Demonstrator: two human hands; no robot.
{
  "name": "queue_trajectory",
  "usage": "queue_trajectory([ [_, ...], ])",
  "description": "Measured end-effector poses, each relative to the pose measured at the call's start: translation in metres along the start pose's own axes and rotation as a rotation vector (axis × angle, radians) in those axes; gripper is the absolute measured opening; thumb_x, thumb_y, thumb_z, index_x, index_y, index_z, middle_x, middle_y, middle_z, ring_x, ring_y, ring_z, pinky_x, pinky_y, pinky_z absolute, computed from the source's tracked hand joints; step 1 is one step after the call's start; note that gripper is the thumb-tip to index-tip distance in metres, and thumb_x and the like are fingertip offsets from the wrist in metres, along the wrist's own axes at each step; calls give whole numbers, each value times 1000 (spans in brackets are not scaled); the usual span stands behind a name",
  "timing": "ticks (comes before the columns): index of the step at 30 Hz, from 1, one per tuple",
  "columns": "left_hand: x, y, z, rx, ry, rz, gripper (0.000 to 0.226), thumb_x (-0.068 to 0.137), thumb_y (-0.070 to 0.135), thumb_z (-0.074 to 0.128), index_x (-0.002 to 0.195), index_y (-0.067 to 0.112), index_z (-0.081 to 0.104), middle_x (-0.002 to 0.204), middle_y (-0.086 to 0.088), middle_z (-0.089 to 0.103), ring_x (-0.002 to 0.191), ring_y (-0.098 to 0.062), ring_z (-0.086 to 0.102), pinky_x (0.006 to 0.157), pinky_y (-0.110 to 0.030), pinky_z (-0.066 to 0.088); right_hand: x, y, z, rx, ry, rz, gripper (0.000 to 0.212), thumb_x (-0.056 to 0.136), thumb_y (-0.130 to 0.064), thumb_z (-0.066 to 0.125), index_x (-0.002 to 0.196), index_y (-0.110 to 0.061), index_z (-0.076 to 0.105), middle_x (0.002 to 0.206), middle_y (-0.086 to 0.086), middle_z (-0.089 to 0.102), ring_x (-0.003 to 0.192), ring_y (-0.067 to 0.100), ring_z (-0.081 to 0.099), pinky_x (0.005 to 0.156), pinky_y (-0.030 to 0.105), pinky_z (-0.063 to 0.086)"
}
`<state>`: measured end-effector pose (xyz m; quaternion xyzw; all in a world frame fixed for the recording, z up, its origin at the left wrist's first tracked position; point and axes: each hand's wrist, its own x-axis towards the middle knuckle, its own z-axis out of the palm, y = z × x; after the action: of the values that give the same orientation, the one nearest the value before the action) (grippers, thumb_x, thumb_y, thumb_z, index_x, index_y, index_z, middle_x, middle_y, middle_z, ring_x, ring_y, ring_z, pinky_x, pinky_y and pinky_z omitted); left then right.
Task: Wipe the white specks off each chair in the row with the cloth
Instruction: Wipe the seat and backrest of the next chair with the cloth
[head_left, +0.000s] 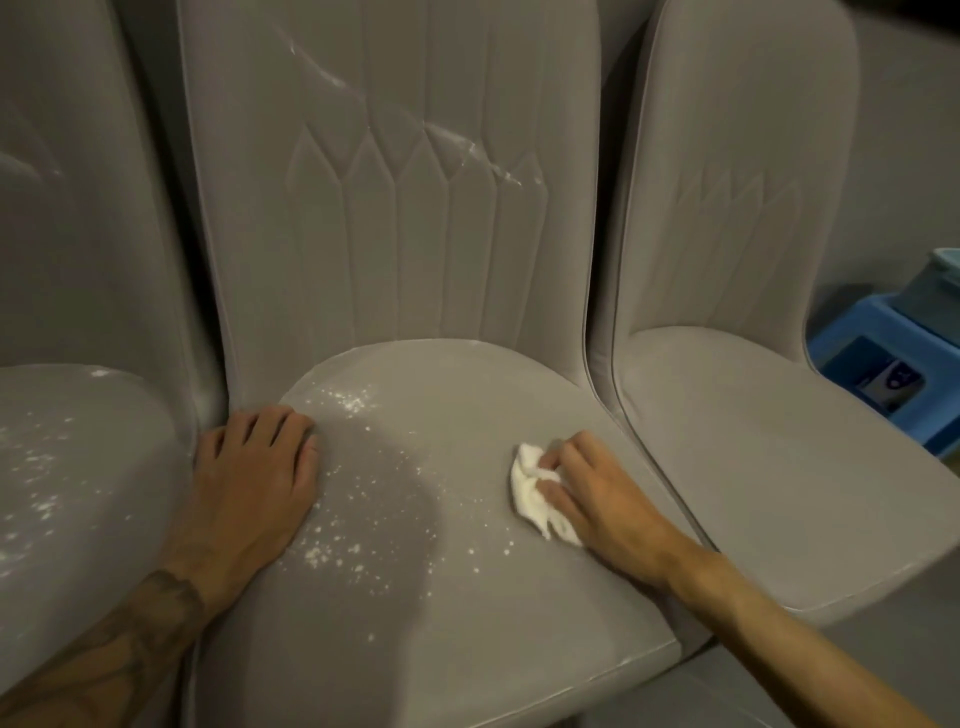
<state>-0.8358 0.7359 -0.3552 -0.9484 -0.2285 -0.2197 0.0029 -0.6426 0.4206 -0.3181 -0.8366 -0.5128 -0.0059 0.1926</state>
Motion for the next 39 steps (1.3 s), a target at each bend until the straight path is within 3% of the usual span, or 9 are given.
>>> queue_trajectory([
  [5,0,0,-1,-2,-1,-7,37,101,36,33,114,15,61,116,-8,60,101,-30,52,87,-49,43,29,28,2,-132,144,261,31,100,-35,48,108,-7,59,105,10,50,96,32,51,88,44,44],
  [10,0,0,1,-3,3,-9,36,100,34,35,114,15,62,118,-9,61,104,-32,53,89,-51,41,-16,-26,4,28,-12,-32,29,104,-41,38,113,-18,52,110,-5,42,99,16,47,89,29,41],
  [12,0,1,1,-5,2,-8,36,100,34,36,115,15,62,118,-9,61,105,-32,52,89,-51,41,-18,-5,-4,-56,13,-50,33,104,-42,37,111,-15,54,109,-2,45,97,20,48,87,33,43],
  [17,1,1,0,-1,12,-1,36,100,34,36,113,14,63,117,-10,61,103,-33,51,87,-51,41,2,50,-8,-115,185,336,22,101,-28,51,110,-10,58,104,5,46,95,30,49,86,40,42],
  [22,0,0,1,-26,-1,-8,36,101,34,35,113,14,62,117,-9,60,104,-32,51,89,-52,41,-41,-16,-9,56,15,36,26,103,-42,40,115,-22,51,109,-8,42,97,10,47,87,21,40],
  [24,1,0,1,-17,-11,-2,36,101,34,35,113,13,62,117,-10,60,104,-33,51,88,-52,42,-39,1,-13,-30,19,-26,29,102,-45,39,114,-22,52,109,-7,43,98,13,50,88,24,41],
  [29,1,1,-2,-7,-4,-6,34,100,33,37,112,13,62,116,-11,62,103,-34,52,88,-52,41,-16,47,-12,-89,199,308,24,100,-33,49,110,-13,56,103,0,43,97,27,50,89,35,40],
  [36,1,2,-2,-12,-22,-21,37,101,35,35,113,15,63,118,-10,62,105,-32,52,89,-51,40,-43,-41,4,24,6,6,26,104,-45,36,116,-25,48,111,-12,38,97,6,44,86,20,40],
  [39,0,3,-4,-8,-23,-4,37,101,34,34,112,14,62,117,-10,62,104,-33,52,88,-51,41,-33,-3,-3,-49,129,126,30,102,-43,38,112,-19,52,106,-7,40,92,11,46,86,32,43],
])
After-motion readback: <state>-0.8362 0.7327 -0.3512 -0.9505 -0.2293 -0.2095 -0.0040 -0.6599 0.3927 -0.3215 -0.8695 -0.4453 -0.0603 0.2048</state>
